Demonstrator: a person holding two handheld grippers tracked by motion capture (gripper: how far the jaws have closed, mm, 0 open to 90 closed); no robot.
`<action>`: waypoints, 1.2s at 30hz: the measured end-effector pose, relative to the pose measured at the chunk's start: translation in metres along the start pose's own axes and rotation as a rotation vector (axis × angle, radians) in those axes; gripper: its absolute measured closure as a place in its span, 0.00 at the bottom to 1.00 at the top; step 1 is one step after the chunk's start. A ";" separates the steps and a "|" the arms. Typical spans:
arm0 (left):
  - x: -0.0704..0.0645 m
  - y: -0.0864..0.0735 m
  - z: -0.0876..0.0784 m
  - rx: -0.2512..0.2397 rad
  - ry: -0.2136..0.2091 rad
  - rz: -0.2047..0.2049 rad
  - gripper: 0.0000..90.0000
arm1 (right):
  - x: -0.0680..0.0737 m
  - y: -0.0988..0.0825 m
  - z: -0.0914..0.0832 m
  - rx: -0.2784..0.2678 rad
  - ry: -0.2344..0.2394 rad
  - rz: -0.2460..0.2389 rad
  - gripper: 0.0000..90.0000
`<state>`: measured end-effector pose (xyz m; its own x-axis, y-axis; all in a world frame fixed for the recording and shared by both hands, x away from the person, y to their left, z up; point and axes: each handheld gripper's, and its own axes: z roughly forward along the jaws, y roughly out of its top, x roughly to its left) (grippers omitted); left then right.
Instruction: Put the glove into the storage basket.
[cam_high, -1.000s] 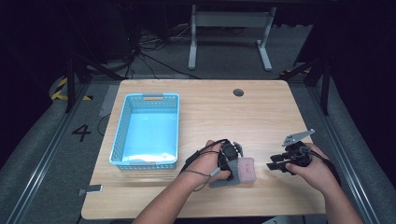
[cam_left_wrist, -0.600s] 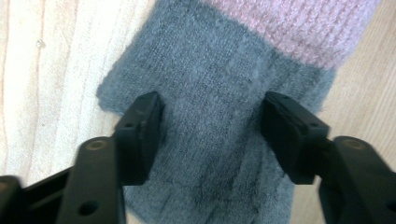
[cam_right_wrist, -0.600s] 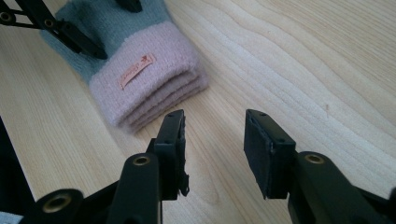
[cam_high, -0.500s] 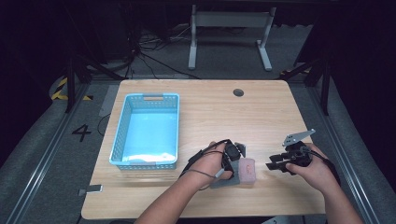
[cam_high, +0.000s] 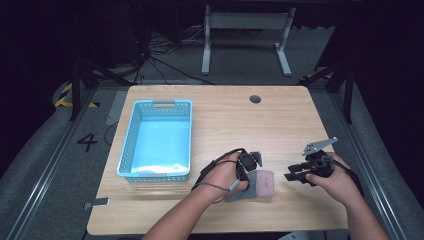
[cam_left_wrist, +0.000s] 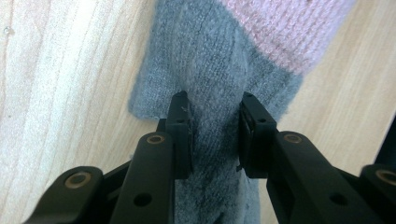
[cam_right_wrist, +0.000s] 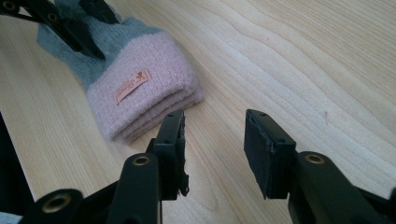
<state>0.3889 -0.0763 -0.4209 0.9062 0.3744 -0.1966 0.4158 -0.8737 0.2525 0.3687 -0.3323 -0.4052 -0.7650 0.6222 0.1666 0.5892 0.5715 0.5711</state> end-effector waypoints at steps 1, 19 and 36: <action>0.000 -0.001 -0.002 -0.009 -0.002 0.000 0.78 | 0.000 0.000 0.000 0.000 0.002 0.000 0.66; 0.004 -0.023 -0.066 -0.157 0.004 -0.070 0.78 | -0.003 0.006 0.005 0.002 0.016 -0.008 0.66; 0.019 -0.059 -0.115 -0.263 0.057 -0.202 0.78 | -0.005 0.022 0.020 0.021 0.038 -0.044 0.65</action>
<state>0.3903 0.0175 -0.3303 0.8033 0.5548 -0.2165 0.5863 -0.6727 0.4514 0.3910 -0.3124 -0.4091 -0.7993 0.5755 0.1727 0.5600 0.6091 0.5616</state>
